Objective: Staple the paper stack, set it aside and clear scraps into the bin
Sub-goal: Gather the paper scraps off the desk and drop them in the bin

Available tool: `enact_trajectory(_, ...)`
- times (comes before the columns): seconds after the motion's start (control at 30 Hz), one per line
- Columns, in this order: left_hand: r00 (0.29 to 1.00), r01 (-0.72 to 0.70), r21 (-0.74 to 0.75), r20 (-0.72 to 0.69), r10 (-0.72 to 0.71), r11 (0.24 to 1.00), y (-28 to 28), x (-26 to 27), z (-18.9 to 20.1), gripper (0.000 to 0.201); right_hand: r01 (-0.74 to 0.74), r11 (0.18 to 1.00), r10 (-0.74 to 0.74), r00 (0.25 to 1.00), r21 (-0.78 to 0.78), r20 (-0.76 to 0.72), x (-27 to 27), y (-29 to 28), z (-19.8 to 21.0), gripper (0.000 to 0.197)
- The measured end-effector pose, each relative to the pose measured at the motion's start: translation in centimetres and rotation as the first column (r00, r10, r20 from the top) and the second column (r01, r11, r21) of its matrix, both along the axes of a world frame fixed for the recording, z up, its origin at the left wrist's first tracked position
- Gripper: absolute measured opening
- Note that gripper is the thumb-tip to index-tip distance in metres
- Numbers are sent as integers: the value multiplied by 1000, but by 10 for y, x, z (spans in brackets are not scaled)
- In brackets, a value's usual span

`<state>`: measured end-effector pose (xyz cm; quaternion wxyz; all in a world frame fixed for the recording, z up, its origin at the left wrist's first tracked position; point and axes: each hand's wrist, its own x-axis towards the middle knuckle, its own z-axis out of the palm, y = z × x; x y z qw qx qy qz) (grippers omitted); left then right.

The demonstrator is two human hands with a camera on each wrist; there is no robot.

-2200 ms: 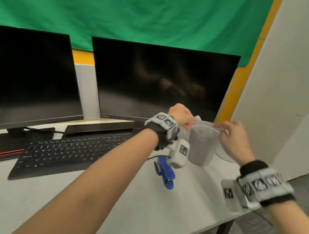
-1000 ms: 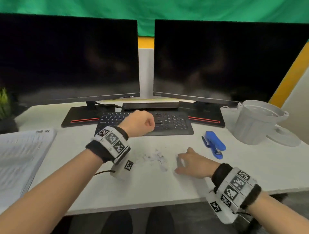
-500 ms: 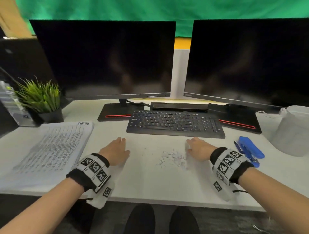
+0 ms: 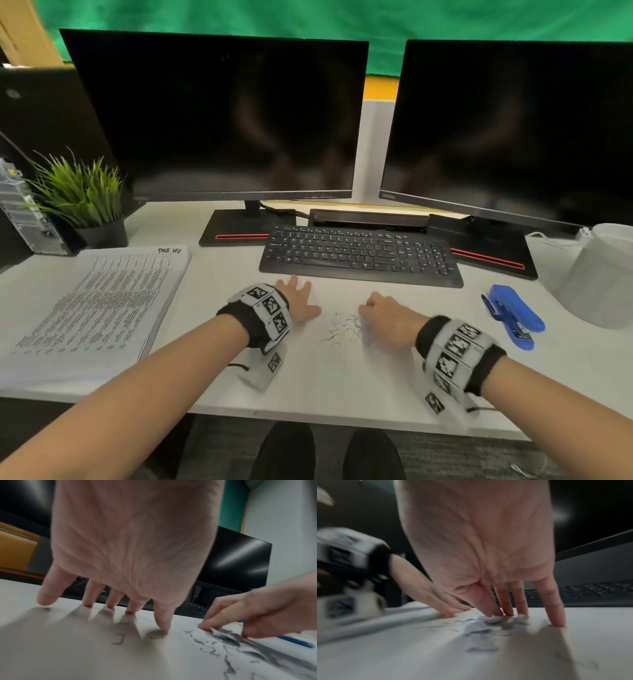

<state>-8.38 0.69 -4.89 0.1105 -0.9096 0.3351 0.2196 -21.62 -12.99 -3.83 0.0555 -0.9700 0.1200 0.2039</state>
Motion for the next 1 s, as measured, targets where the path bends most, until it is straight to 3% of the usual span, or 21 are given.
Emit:
enact_trajectory(0.13,993,104,-31,-44,-106,994,0,-13,-5,72,37,987,-50,996,158,77,-24,-12,0,31)
enact_trajectory(0.27,969,219,-52,-108,-223,974,1,-37,-1,69,160,982,-170,980,98,106,-20,-34,1,38)
enact_trajectory(0.37,955,232,-154,-152,-255,960,10,-55,13,61,100,993,-103,994,62,34,-12,-25,-3,39)
enact_trajectory(0.5,982,121,-288,-107,-157,950,49,-51,25,53,-49,993,48,999,111,8,-8,-6,-7,40)
enact_trajectory(0.63,997,-59,-228,-57,47,972,97,-30,18,50,-104,988,92,990,116,104,7,2,-3,50)
enact_trajectory(0.73,989,-149,-138,-36,146,979,119,-20,3,60,-204,974,200,979,98,48,19,21,-3,52)
enact_trajectory(0.9,983,-173,-92,-85,166,981,121,-33,-11,85,-299,949,306,950,101,-60,10,32,1,47)
enact_trajectory(1.0,988,-127,-96,-101,117,987,103,-48,-12,88,-259,956,267,963,141,-40,-11,15,2,50)
